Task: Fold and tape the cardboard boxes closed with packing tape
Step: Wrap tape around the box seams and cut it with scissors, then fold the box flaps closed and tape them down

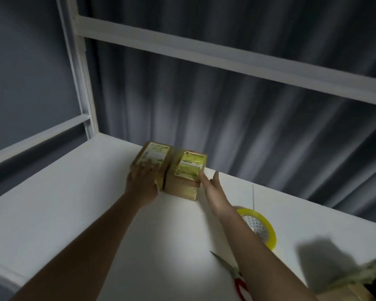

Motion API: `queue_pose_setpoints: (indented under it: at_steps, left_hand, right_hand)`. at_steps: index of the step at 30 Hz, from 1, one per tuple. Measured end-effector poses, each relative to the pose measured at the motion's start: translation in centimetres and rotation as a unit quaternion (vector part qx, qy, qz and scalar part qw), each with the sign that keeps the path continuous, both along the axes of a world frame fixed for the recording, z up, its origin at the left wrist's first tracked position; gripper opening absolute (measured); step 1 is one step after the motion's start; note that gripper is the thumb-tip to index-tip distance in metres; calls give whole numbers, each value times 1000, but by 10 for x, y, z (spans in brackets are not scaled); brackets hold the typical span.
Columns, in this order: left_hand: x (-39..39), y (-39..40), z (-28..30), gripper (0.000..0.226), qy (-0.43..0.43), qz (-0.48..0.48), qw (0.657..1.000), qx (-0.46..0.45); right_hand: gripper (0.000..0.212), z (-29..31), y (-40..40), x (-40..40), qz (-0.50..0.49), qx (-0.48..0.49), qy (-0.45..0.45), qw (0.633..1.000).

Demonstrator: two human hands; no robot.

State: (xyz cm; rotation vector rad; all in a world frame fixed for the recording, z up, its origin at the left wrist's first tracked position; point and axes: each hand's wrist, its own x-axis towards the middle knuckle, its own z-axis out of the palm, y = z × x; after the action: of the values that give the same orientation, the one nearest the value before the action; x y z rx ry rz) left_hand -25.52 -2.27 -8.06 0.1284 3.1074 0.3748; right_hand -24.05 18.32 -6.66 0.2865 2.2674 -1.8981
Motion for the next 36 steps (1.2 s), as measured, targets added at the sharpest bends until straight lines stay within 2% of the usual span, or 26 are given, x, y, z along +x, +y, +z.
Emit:
queue_pose_setpoints:
  at_steps: [2, 4, 6, 8, 10, 13, 15, 18, 21, 23, 25, 27, 29, 33, 36]
  left_hand:
    - [6, 17, 17, 68, 26, -24, 998, 61]
    - [17, 46, 35, 64, 94, -80, 985, 122]
    - [32, 85, 51, 66, 127, -142, 972, 140]
    - [58, 131, 65, 66, 100, -189, 958, 191]
    - [86, 178, 76, 55, 85, -233, 939, 237]
    - [125, 242, 87, 50, 72, -290, 917, 264]
    - [150, 278, 91, 47, 67, -324, 908, 259]
    - [185, 326, 87, 40, 38, -336, 915, 220]
    - [216, 364, 72, 36, 4, -315, 938, 144]
    - [237, 382, 65, 37, 17, -302, 945, 127]
    - [255, 392, 61, 37, 71, -283, 946, 144]
    - [264, 393, 59, 34, 91, -245, 946, 190]
    - [267, 385, 58, 29, 68, -203, 944, 251]
    - [272, 344, 71, 15, 69, -153, 919, 356]
    - [278, 303, 83, 6, 83, -124, 900, 409]
  right_hand:
    - [66, 14, 8, 33, -36, 32, 114, 992]
    - [51, 26, 26, 72, -43, 112, 221, 968]
    - [45, 37, 58, 107, -37, 227, 294, 928]
    - [43, 55, 98, 140, -49, 342, 338, 875]
    - [43, 74, 141, 171, -81, 411, 365, 832]
    - [47, 89, 215, 215, -147, 470, 327, 807]
    - [56, 85, 266, 234, -136, 516, 271, 801]
    - [66, 66, 319, 247, -39, 547, 167, 819]
    - [58, 44, 344, 249, 63, 590, 110, 797]
    - [38, 36, 353, 250, 72, 597, 140, 787]
    - [25, 35, 358, 255, 56, 594, 198, 777]
    - [22, 37, 359, 264, 45, 582, 253, 772]
    - [18, 42, 354, 272, 10, 549, 307, 778]
    - [16, 50, 320, 276, -34, 459, 375, 805]
    - [14, 60, 279, 267, -13, 427, 419, 801]
